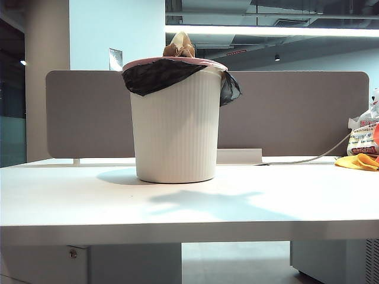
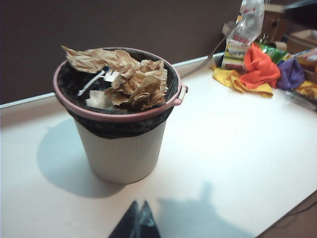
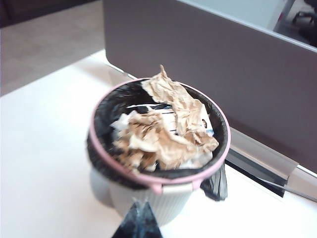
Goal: Pick up all the trash on the table and put it in the trash can.
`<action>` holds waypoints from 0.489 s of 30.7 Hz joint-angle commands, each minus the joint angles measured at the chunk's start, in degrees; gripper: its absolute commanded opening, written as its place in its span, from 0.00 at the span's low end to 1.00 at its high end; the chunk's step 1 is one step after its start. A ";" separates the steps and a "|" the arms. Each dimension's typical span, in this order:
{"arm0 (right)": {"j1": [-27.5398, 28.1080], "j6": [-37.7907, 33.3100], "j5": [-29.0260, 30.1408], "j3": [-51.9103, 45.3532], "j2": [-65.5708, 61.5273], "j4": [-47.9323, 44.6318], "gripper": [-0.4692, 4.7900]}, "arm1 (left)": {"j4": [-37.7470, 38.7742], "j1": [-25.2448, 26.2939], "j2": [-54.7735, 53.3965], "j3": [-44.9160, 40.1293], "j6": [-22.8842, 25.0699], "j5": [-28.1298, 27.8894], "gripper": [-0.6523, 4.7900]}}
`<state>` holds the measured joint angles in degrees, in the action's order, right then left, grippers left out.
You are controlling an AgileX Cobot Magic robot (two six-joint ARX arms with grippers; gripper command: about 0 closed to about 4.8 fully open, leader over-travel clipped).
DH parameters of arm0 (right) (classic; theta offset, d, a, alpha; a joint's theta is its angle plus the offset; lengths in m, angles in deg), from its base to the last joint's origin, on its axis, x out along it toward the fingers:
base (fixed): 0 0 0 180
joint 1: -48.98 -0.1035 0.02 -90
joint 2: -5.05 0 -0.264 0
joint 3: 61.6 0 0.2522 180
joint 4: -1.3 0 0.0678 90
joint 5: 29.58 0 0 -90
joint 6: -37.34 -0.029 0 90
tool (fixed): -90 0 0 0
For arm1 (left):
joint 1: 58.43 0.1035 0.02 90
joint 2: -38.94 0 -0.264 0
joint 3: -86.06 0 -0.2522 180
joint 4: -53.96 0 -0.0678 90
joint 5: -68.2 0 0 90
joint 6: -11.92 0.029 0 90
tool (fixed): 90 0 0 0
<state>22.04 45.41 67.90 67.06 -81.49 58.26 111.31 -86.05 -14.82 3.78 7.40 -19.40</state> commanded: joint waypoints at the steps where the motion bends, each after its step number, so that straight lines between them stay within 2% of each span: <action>1: -0.04 -0.59 -1.40 -7.82 9.29 -2.62 0.08 | 0.00 -0.04 6.49 -5.44 0.04 0.15 0.11; 11: -0.09 -1.53 -1.27 -34.42 34.51 -4.85 0.08 | -0.46 -0.04 23.58 -22.86 -0.44 0.31 0.11; 15: -0.13 -8.31 -1.49 -48.76 45.64 -10.38 0.08 | -3.91 -0.04 29.48 -30.32 -0.70 2.80 0.11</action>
<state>21.98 41.52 66.55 22.21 -38.91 52.07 110.35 -86.05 13.38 -24.74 7.16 -18.73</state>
